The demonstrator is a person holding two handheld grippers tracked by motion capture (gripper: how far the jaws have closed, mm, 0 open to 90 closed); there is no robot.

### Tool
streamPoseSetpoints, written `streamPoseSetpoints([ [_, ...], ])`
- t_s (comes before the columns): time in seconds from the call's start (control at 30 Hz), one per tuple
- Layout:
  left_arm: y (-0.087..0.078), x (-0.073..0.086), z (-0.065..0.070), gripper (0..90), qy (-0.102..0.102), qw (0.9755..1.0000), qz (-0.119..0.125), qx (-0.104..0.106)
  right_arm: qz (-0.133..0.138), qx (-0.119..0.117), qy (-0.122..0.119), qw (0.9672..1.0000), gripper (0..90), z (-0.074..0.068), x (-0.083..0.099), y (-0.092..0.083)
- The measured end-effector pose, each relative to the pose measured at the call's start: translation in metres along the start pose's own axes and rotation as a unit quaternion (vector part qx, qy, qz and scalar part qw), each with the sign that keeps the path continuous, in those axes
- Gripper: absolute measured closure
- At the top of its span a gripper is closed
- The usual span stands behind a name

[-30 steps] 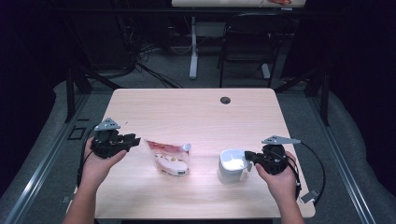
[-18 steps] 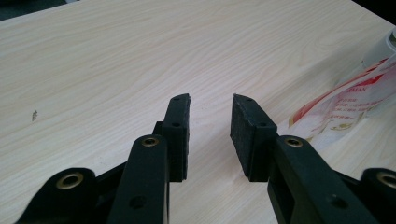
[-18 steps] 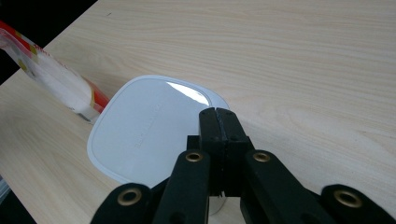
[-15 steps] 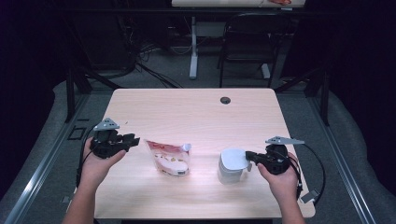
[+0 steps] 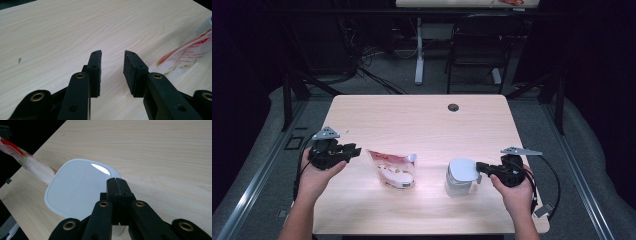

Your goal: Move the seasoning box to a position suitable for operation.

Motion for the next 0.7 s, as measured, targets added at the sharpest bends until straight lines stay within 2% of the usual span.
streamPoseSetpoints([
  [0.23, -0.0009, 0.0004, -0.0014, 67.6, 0.0, 1.0, -0.003, 0.001, 0.003, -0.008, 0.012, 0.9999, 90.0, 0.0026, 0.0014, 0.0002],
  [0.7, -0.0022, 0.0009, -0.0027, 67.6, -0.001, 1.0, -0.005, 0.0, 0.003, -0.003, 0.011, 0.9999, 90.0, 0.0033, 0.0018, -0.0001],
])
Point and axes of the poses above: each handheld gripper's, and its own axes: y roughly forward along the jaws, x roughly out of its underside, z roughly to its right, the point moved 1 cm from there along y, roughly forward along the jaws, and after that the axes turned 6 degrees about x, right-handed, at the moved point
